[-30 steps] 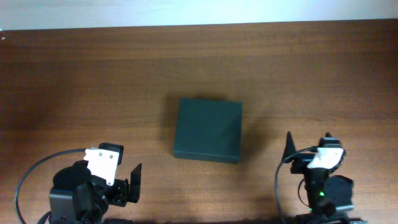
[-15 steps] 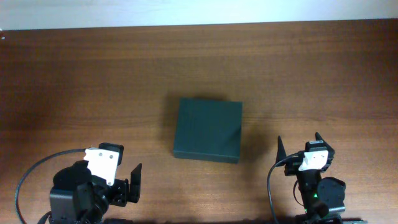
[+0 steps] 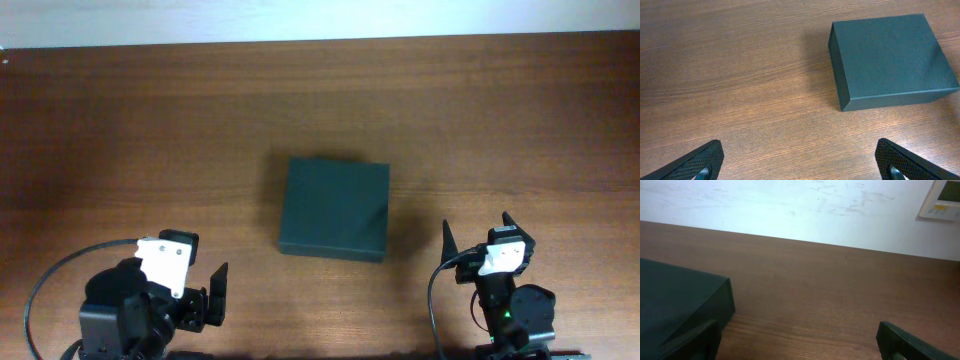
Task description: Pack container
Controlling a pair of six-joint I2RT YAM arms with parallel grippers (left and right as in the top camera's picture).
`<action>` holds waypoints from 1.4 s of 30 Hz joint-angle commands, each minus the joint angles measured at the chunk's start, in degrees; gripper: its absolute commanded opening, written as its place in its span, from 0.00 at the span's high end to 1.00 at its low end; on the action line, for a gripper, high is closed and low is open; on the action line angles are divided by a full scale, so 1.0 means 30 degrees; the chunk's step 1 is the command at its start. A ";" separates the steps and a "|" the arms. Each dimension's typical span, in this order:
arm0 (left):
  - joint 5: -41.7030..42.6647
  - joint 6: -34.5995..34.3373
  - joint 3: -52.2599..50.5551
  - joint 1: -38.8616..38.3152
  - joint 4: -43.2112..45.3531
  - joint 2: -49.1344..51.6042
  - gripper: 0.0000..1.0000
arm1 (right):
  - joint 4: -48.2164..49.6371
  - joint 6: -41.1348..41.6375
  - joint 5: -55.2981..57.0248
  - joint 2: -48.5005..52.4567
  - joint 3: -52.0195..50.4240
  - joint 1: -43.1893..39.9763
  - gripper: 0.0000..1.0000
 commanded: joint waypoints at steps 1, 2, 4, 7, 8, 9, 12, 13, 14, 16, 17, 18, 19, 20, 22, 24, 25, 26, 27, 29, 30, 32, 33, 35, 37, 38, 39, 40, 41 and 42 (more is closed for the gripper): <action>0.0146 0.0160 0.0000 -0.0080 0.0029 -0.0087 0.01 | 0.0051 -0.0117 -0.0248 -0.0219 -0.0204 -0.0146 0.01; 0.0138 0.0160 0.0000 -0.0080 0.0029 -0.0087 0.01 | 0.0044 -0.0124 -0.0248 -0.0219 -0.0204 -0.0146 0.01; 0.0138 0.0160 0.0000 -0.0080 0.0029 -0.0087 0.01 | 0.0051 -0.0117 -0.0255 -0.0219 -0.0204 -0.0146 0.01; 0.0146 0.0160 0.0000 -0.0080 0.0029 -0.0087 0.01 | 0.0051 -0.0117 -0.0248 -0.0219 -0.0204 -0.0146 0.01; 0.0146 0.0160 0.0000 -0.0080 0.0029 -0.0087 0.01 | 0.0051 -0.0117 -0.0248 -0.0219 -0.0204 -0.0146 0.01; 0.0138 0.0160 0.0000 -0.0080 0.0029 -0.0087 0.01 | 0.0051 -0.0117 -0.0248 -0.0219 -0.0204 -0.0146 0.01; -0.0933 0.0168 0.0000 -0.0087 0.0000 -0.0095 0.01 | 0.0051 -0.0117 -0.0248 -0.0219 -0.0204 -0.0146 0.01; -0.1632 0.0160 0.0000 -0.0182 -0.0051 -0.0102 0.01 | 0.0051 -0.0117 -0.0255 -0.0219 -0.0204 -0.0146 0.01; -0.2171 0.0160 0.0000 -0.0291 0.0029 -0.0109 0.01 | 0.0051 -0.0117 -0.0248 -0.0219 -0.0204 -0.0146 0.01; -0.2164 0.0160 -0.0007 -0.0233 0.0211 -0.0124 0.01 | 0.0051 -0.0117 -0.0248 -0.0219 -0.0204 -0.0146 0.01; -0.2171 0.0168 -0.0044 -0.0233 0.0656 -0.0138 0.01 | 0.0051 -0.0117 -0.0248 -0.0219 -0.0204 -0.0146 0.01; -0.2149 0.0160 -0.0328 -0.0240 0.2164 -0.0255 0.01 | 0.0051 -0.0117 -0.0248 -0.0219 -0.0204 -0.0146 0.01; -0.2142 0.0160 -0.0656 -0.0240 0.3206 -0.0408 0.01 | 0.0051 -0.0117 -0.0255 -0.0219 -0.0204 -0.0146 0.01; -0.2120 0.0160 -0.1348 -0.0240 0.4925 -0.0750 0.01 | 0.0051 -0.0117 -0.0248 -0.0219 -0.0204 -0.0146 0.01; -0.2069 0.0168 -0.2856 -0.0240 0.7803 -0.1537 0.01 | 0.0051 -0.0117 -0.0248 -0.0219 -0.0204 -0.0146 0.01; -0.2098 0.0168 -0.4889 -0.0240 1.0601 -0.2645 0.01 | 0.0051 -0.0124 -0.0248 -0.0219 -0.0204 -0.0146 0.01; -0.2244 0.0168 -0.7074 -0.0240 1.3136 -0.3847 0.01 | 0.0051 -0.0117 -0.0255 -0.0219 -0.0204 -0.0146 0.01; -0.2426 0.0160 -0.8138 -0.0240 1.4280 -0.4459 0.01 | 0.0051 -0.0124 -0.0248 -0.0219 -0.0204 -0.0146 0.01; -0.2543 0.0160 -0.9231 -0.0240 1.5453 -0.5078 0.01 | 0.0051 -0.0117 -0.0255 -0.0219 -0.0204 -0.0146 0.01; -0.3067 0.0153 -1.2072 -0.0233 1.8469 -0.6666 0.01 | 0.0051 -0.0117 -0.0248 -0.0219 -0.0204 -0.0146 0.01; -0.3337 0.0153 -1.2917 -0.0240 1.9387 -0.7133 0.01 | 0.0051 -0.0117 -0.0248 -0.0219 -0.0204 -0.0146 0.01; -0.3643 0.0153 -1.4396 -0.0211 2.0873 -0.7919 0.01 | 0.0051 -0.0124 -0.0248 -0.0219 -0.0204 -0.0146 0.01; -0.3738 0.0146 -1.4957 -0.0131 2.1296 -0.8233 0.01 | 0.0051 -0.0117 -0.0248 -0.0219 -0.0204 -0.0146 0.01; -0.3832 0.0146 -1.5985 0.0160 2.1704 -0.8932 0.01 | 0.0051 -0.0124 -0.0248 -0.0219 -0.0204 -0.0146 0.01; -0.3985 0.0146 -1.6750 0.0423 2.1748 -0.9573 0.01 | 0.0051 -0.0117 -0.0248 -0.0219 -0.0204 -0.0146 0.01; -0.4029 0.0138 -1.7114 0.0539 2.1726 -0.9908 0.01 | 0.0051 -0.0117 -0.0248 -0.0219 -0.0204 -0.0146 0.01; -0.4029 0.0087 -1.7464 0.0641 2.1675 -1.0207 0.01 | 0.0051 -0.0117 -0.0248 -0.0219 -0.0204 -0.0146 0.01; -0.4044 -0.0087 -1.7733 0.0699 2.1675 -1.0295 0.01 | 0.0051 -0.0117 -0.0248 -0.0219 -0.0204 -0.0146 0.01; -0.4036 -0.0510 -1.7988 0.0801 2.1587 -1.0273 0.01 | 0.0051 -0.0117 -0.0248 -0.0219 -0.0204 -0.0146 0.01; -0.4029 -0.1450 -1.8455 0.0954 2.1449 -1.0280 0.01 | 0.0051 -0.0117 -0.0255 -0.0219 -0.0204 -0.0146 0.01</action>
